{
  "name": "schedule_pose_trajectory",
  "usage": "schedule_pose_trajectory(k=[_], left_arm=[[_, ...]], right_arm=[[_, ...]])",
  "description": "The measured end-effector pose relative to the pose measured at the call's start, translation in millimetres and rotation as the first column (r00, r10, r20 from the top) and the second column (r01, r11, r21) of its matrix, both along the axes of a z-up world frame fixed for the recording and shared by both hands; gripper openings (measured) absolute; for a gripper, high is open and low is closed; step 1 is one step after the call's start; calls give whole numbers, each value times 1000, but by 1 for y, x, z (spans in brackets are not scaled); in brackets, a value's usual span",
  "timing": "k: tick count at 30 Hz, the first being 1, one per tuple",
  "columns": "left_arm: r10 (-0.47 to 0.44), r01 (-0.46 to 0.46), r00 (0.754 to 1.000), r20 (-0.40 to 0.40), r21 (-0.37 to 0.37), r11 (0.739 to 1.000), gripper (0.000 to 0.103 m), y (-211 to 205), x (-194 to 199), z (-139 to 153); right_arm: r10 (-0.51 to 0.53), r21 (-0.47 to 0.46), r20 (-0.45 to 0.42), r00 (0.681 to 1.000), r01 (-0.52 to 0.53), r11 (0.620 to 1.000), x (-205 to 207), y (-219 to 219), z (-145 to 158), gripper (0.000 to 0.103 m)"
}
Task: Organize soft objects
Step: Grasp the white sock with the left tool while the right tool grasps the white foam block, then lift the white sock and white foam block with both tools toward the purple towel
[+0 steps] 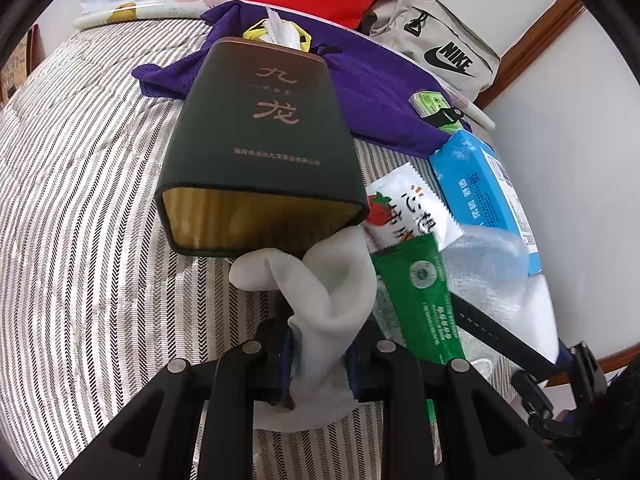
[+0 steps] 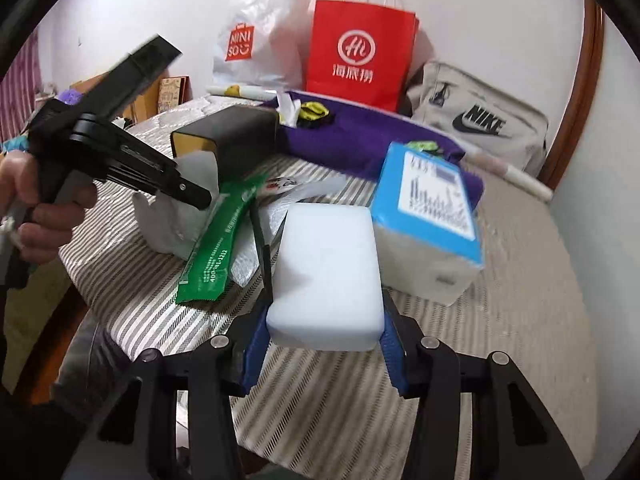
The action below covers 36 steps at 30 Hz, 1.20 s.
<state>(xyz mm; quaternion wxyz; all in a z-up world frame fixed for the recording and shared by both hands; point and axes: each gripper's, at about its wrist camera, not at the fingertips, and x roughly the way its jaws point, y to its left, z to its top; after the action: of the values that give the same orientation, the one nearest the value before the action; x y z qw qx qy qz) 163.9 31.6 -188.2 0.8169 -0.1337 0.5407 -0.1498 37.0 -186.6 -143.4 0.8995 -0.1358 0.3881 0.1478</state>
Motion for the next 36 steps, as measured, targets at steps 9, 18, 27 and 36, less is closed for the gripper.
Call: schedule_pose_trajectory(k=[9,18,27,36], left_arm=[[15,-15,1000,0,2,1000,22,7,-7,4],[36,-36,999,-13,23,999,22,26,-20,4],[64,-64,998,3,15,998,22,37,-24,5],[86,-86,996,-10,22,996,22,45,-23,1]], right_arm=[[-75,-3,-95,993,75,997,-3,-27,-17,50],[-131,91,-174,976,148,985,2,-53,-43,62],[-164,68,-139,977,175,982,-9,-66,-42,64],[-211,103,-151,966,228,968,0,-64,-43,66]])
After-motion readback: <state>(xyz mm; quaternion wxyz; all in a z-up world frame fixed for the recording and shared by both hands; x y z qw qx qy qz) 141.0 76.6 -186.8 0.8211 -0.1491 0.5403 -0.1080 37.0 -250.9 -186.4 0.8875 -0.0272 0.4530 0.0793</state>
